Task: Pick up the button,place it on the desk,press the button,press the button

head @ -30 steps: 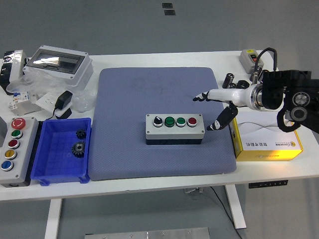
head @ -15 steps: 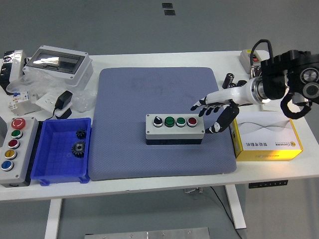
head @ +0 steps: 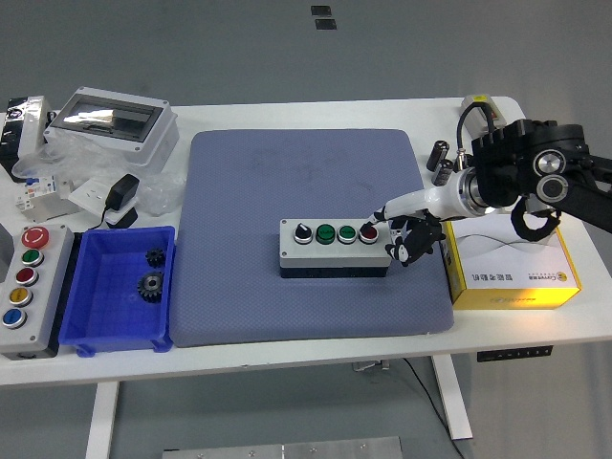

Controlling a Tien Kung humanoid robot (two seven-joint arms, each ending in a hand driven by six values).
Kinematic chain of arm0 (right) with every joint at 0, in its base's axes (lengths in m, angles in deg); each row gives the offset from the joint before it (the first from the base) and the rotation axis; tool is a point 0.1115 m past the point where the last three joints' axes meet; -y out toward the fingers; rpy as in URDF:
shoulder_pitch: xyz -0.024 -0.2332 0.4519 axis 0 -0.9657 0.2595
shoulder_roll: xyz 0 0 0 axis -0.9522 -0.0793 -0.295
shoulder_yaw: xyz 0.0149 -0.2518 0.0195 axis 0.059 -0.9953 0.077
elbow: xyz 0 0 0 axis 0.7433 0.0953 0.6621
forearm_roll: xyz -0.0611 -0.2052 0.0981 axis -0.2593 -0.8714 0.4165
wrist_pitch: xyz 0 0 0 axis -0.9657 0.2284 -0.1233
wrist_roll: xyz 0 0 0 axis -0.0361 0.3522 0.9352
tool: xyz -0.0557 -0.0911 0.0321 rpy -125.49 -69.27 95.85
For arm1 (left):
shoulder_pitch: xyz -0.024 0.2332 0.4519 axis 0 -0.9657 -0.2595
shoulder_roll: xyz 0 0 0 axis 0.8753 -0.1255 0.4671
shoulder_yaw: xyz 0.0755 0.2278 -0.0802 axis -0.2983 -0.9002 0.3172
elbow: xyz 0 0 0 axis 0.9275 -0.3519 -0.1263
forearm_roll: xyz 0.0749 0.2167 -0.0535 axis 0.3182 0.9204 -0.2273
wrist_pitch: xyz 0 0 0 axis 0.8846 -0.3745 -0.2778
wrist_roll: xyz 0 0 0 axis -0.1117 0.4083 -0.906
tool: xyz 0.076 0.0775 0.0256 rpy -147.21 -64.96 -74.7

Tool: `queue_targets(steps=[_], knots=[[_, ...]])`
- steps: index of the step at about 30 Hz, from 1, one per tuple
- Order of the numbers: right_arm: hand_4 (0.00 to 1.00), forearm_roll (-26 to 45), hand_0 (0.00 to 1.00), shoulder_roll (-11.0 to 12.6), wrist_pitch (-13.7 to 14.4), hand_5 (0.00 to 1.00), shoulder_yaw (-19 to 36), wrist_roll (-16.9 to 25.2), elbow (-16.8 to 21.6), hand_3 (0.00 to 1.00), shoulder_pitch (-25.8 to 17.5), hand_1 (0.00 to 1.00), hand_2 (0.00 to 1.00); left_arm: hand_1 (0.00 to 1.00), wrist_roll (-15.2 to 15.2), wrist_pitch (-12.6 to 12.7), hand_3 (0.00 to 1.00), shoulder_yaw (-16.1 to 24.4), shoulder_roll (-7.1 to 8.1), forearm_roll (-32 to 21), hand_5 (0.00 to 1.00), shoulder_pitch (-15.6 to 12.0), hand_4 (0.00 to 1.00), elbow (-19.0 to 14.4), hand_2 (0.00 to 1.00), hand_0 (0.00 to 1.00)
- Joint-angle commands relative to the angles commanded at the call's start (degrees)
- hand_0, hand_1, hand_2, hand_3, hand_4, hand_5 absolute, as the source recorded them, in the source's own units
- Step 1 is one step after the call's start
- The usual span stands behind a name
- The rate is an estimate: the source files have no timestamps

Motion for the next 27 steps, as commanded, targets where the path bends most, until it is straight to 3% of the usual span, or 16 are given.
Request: queue_targets(steps=[9, 15, 21, 24, 27], knots=[[0.214, -0.5, 0.083, -0.8, 0.4, 0.106, -0.4, 0.3, -2.7, 0.998, -1.2, 0.191, 0.405, 0.632, 0.6, -0.3, 0.601, -0.1, -0.07, -0.1, 0.244, 0.1, 0.659, 0.2, 0.573, 0.674], [0.215, -1.2, 0.076, -0.9, 1.0, 0.105, -0.5, 0.8, -2.3, 0.998, -2.0, 0.188, 0.405, 0.633, 0.9, -0.3, 0.601, -0.3, -0.22, -0.5, 0.25, 0.0, 0.663, 0.3, 0.572, 0.674], [0.215, 0.2, 0.076, 4.0, -0.8, 0.106, 6.1, 1.1, 1.0, 0.998, -1.6, 0.185, 0.401, 0.633, 0.9, -0.2, 0.601, -0.2, -0.28, -0.4, 0.255, -0.2, 0.664, 0.3, 0.572, 0.674], [0.215, -1.6, 0.076, 6.8, -1.0, 0.106, 11.0, 0.9, 2.4, 0.998, -3.6, 0.185, 0.401, 0.633, 1.0, -0.3, 0.601, -0.1, -0.27, -0.2, 0.255, -0.3, 0.664, 0.3, 0.572, 0.674], [0.217, -5.4, 0.076, 7.0, -0.2, 0.107, 16.5, 1.4, 3.3, 0.998, -7.0, 0.185, 0.399, 0.632, 0.9, -0.3, 0.601, -0.1, -0.4, 0.0, 0.258, -0.4, 0.666, 0.3, 0.57, 0.674]])
